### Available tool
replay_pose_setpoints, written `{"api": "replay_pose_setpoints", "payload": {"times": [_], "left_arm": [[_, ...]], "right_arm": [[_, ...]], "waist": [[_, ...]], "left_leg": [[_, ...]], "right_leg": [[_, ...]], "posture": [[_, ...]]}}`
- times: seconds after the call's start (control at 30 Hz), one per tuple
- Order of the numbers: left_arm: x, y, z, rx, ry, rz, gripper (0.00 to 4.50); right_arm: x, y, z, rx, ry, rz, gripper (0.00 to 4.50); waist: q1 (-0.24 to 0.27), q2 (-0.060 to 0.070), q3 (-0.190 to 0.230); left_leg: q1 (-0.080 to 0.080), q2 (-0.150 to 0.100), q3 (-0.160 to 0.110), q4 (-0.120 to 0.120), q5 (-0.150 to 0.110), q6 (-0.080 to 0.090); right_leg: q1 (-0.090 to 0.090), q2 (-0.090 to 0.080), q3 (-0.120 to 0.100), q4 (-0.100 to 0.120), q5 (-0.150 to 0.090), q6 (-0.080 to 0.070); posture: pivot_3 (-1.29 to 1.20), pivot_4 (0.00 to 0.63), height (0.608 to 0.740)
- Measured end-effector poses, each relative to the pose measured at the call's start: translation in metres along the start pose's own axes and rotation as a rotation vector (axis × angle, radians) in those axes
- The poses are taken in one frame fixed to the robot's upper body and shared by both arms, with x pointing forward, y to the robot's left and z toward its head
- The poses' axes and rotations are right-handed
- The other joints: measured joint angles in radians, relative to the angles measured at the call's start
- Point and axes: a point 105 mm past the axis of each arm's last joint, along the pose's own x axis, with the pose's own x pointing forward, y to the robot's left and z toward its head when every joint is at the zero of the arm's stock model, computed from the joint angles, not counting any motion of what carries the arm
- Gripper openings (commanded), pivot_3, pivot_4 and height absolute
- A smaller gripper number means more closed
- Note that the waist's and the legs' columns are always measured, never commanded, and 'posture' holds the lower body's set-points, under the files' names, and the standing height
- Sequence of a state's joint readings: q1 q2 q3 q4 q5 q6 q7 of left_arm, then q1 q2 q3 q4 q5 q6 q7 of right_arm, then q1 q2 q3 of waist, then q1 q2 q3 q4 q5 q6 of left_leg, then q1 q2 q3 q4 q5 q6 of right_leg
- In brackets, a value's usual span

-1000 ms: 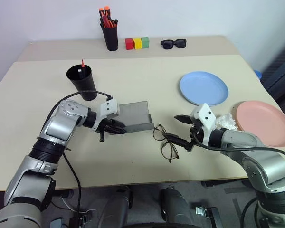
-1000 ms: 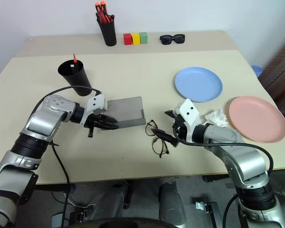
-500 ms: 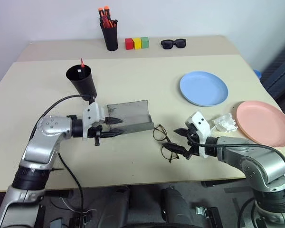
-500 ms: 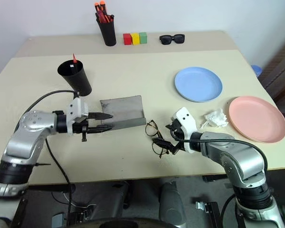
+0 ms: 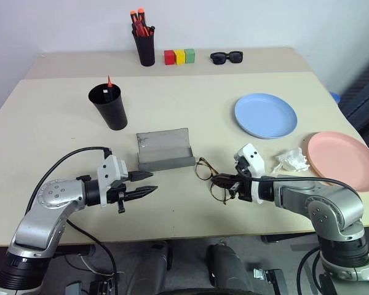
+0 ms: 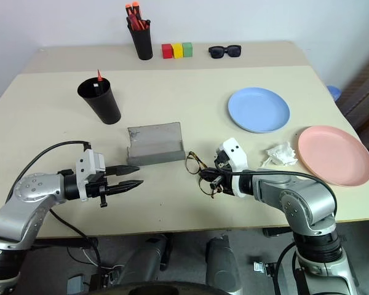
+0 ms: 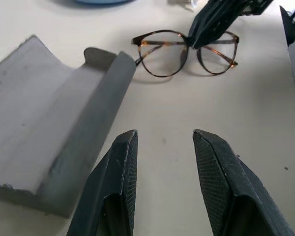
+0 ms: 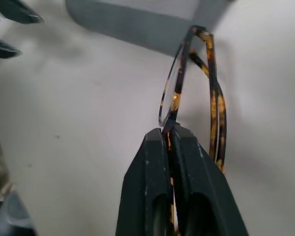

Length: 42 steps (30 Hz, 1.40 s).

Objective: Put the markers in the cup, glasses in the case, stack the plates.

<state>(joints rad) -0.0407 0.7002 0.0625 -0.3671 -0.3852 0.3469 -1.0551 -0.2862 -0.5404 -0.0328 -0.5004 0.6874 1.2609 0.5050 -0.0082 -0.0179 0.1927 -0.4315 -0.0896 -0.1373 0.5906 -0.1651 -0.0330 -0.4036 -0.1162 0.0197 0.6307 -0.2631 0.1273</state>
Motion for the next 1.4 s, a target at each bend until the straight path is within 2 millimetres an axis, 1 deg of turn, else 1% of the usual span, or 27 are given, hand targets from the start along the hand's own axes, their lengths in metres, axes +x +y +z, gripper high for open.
{"api": "replay_pose_setpoints", "payload": {"times": [0.23, 0.3, 0.33, 0.43, 0.53, 0.57, 0.63, 0.7, 0.77, 0.83, 0.9, 0.97, 1.03, 1.13, 1.27, 1.4], "left_arm": [[0.0, 0.002, -0.001, -0.004, 0.001, 0.03, 1.81], [-0.002, 0.002, -0.002, -0.022, -0.012, 0.049, 1.81], [-0.005, 0.003, -0.003, -0.036, -0.018, 0.066, 1.81], [-0.018, 0.01, -0.003, -0.052, -0.035, 0.131, 1.81], [-0.034, 0.015, -0.003, -0.063, -0.056, 0.205, 1.81], [-0.037, 0.016, -0.004, -0.066, -0.061, 0.223, 1.81], [-0.043, 0.018, -0.008, -0.08, -0.067, 0.26, 1.81], [-0.047, 0.019, -0.011, -0.093, -0.073, 0.281, 1.81], [-0.051, 0.021, -0.016, -0.105, -0.076, 0.305, 1.81], [-0.05, 0.019, -0.018, -0.118, -0.088, 0.313, 1.81], [-0.048, 0.018, -0.019, -0.128, -0.097, 0.322, 1.81], [-0.048, 0.017, -0.018, -0.13, -0.099, 0.332, 1.81], [-0.047, 0.015, -0.014, -0.123, -0.107, 0.338, 1.81], [-0.045, 0.014, -0.009, -0.111, -0.112, 0.344, 1.81], [-0.045, 0.014, -0.008, -0.113, -0.108, 0.354, 1.81], [-0.045, 0.014, -0.007, -0.115, -0.112, 0.351, 1.81]], "right_arm": [[-0.004, -0.004, 0.003, -0.028, 0.015, -0.021, 0.01], [-0.009, -0.004, 0.005, -0.104, 0.038, -0.024, 0.01], [-0.012, -0.005, 0.01, -0.157, 0.045, -0.028, 0.01], [-0.022, -0.004, 0.038, -0.321, 0.004, -0.041, 0.01], [-0.019, 0.015, 0.069, -0.516, -0.045, 0.043, 0.01], [-0.017, 0.02, 0.076, -0.564, -0.059, 0.07, 0.01], [-0.011, 0.027, 0.086, -0.64, -0.068, 0.13, 0.01], [-0.002, 0.029, 0.094, -0.684, -0.076, 0.175, 0.01], [0.019, 0.032, 0.112, -0.746, -0.1, 0.236, 0.01], [0.044, 0.037, 0.127, -0.785, -0.105, 0.306, 0.01], [0.062, 0.04, 0.133, -0.821, -0.092, 0.356, 0.01], [0.074, 0.034, 0.133, -0.828, -0.067, 0.365, 0.01], [0.085, 0.028, 0.128, -0.811, -0.024, 0.393, 0.01], [0.094, 0.03, 0.117, -0.809, 0.019, 0.474, 0.01], [0.106, 0.03, 0.104, -0.783, 0.077, 0.527, 0.01], [0.11, 0.028, 0.095, -0.777, 0.116, 0.554, 1.35]], "waist": [[-0.002, 0.0, 0.0], [-0.002, 0.001, 0.001], [-0.003, 0.001, 0.001], [-0.007, 0.002, 0.001], [-0.01, 0.002, 0.001], [-0.007, 0.002, 0.001], [-0.006, 0.002, 0.001], [-0.003, 0.002, 0.0], [-0.011, 0.002, 0.001], [-0.021, 0.002, 0.001], [-0.022, 0.002, 0.0], [-0.013, 0.002, 0.0], [-0.009, 0.002, 0.001], [-0.012, 0.002, 0.001], [-0.014, 0.002, 0.001], [-0.014, 0.003, 0.001]], "left_leg": [[0.0, 0.0, 0.001, -0.001, 0.0, 0.001], [-0.002, 0.0, 0.001, 0.0, 0.0, 0.001], [-0.003, 0.0, 0.001, 0.0, 0.0, 0.001], [-0.004, 0.001, 0.002, 0.0, 0.0, 0.001], [-0.004, 0.002, 0.003, -0.001, 0.0, 0.002], [-0.004, 0.002, 0.003, -0.001, 0.0, 0.002], [-0.004, 0.002, 0.004, -0.001, 0.0, 0.002], [-0.004, 0.001, 0.004, 0.0, 0.0, 0.002], [-0.004, 0.001, 0.005, 0.001, -0.001, 0.001], [-0.003, 0.002, 0.005, 0.0, 0.0, 0.002], [-0.003, 0.002, 0.003, -0.001, 0.0, 0.003], [-0.003, 0.002, 0.003, -0.002, 0.0, 0.003], [-0.003, 0.001, 0.003, -0.002, 0.0, 0.003], [-0.003, 0.001, 0.003, -0.002, 0.0, 0.002], [-0.001, 0.002, 0.003, -0.002, 0.001, 0.001], [-0.001, 0.002, 0.003, -0.002, 0.001, 0.001]], "right_leg": [[0.0, 0.0, 0.0, 0.0, 0.0, 0.0], [-0.001, 0.0, 0.0, 0.0, 0.0, 0.0], [-0.002, -0.001, 0.0, 0.0, 0.0, 0.0], [-0.003, -0.001, 0.0, 0.0, 0.0, 0.0], [-0.004, -0.001, -0.001, 0.0, 0.0, -0.001], [-0.004, -0.002, -0.002, 0.0, 0.0, -0.001], [-0.004, -0.001, -0.002, -0.001, 0.0, -0.001], [-0.003, -0.002, -0.002, -0.002, 0.001, 0.0], [-0.004, -0.001, -0.002, -0.001, 0.002, -0.002], [-0.004, -0.001, -0.002, 0.0, 0.002, -0.002], [-0.005, 0.0, -0.004, 0.0, 0.003, -0.002], [-0.006, 0.0, -0.004, 0.0, 0.004, 0.001], [-0.005, -0.001, -0.004, 0.0, 0.005, 0.002], [-0.006, 0.0, -0.004, 0.001, 0.005, 0.002], [-0.006, 0.002, -0.003, 0.003, 0.005, 0.001], [-0.006, 0.002, -0.003, 0.003, 0.005, 0.001]], "posture": [[0.0, 0.15, 0.74], [0.0, 0.15, 0.74], [0.0, 0.15, 0.74], [0.0, 0.15, 0.74], [0.0, 0.15, 0.74], [0.0, 0.15, 0.74], [0.0, 0.15, 0.74], [0.0, 0.15, 0.74], [0.0, 0.15, 0.74], [0.0, 0.15, 0.74], [0.0, 0.15, 0.74], [0.0, 0.15, 0.74], [0.0, 0.15, 0.74], [0.0, 0.15, 0.74], [0.0, 0.15, 0.74], [0.0, 0.15, 0.74]]}}
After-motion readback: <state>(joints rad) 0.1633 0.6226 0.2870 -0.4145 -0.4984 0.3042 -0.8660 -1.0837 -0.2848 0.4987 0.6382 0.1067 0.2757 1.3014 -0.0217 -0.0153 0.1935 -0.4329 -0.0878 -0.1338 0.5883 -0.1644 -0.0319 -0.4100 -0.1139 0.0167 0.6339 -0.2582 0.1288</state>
